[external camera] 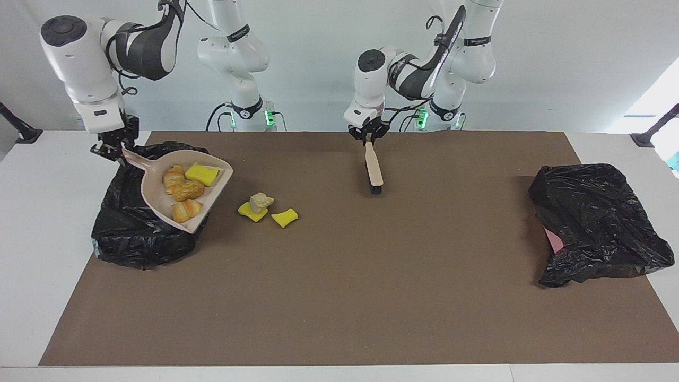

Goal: Sweep and dump trash in bin
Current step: 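Carry the dustpan to the black bag with the right gripper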

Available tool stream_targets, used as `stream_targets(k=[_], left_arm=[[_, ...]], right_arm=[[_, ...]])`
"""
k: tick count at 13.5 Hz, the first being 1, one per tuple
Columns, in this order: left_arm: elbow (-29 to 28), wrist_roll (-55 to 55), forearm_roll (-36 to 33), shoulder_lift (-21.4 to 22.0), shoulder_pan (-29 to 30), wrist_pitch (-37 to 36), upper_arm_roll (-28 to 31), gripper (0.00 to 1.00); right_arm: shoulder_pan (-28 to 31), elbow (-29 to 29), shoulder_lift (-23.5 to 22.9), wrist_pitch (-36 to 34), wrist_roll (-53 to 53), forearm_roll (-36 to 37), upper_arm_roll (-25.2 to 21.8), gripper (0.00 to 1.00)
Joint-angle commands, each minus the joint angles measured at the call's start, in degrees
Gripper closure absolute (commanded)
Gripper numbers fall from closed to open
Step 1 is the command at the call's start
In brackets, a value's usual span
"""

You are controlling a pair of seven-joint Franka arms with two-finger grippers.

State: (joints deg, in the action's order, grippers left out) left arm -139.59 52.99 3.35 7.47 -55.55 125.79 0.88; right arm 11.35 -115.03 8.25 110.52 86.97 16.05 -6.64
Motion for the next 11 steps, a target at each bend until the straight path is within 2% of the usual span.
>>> stream_targets(k=[1,2,3,7,11], left_arm=[[-2.8,1.0,0.1,-0.2,-1.0,4.4,1.1,0.94],[-2.8,0.6,0.1,-0.5,-1.0,4.2,1.1,0.14],[-2.3,0.3,0.1,-0.7,-0.8,3.8,1.3,0.0],[2.2,-0.5,0.0,-0.5,6.7,0.8,1.6,0.0],[9.0,-3.6,-0.1,-0.8,19.2,-2.7,1.7,0.0]], right_arm=[[2.7,0.2,0.1,2.2,4.6,7.1,0.8,1.0],[2.6,0.2,0.0,2.9,5.0,10.9,0.9,1.0],[2.5,0.2,0.0,3.0,6.7,13.7,1.0,1.0],[1.8,-0.5,0.4,3.3,14.5,18.3,1.0,1.0],[1.7,-0.6,0.5,3.4,16.3,22.0,1.2,1.0]])
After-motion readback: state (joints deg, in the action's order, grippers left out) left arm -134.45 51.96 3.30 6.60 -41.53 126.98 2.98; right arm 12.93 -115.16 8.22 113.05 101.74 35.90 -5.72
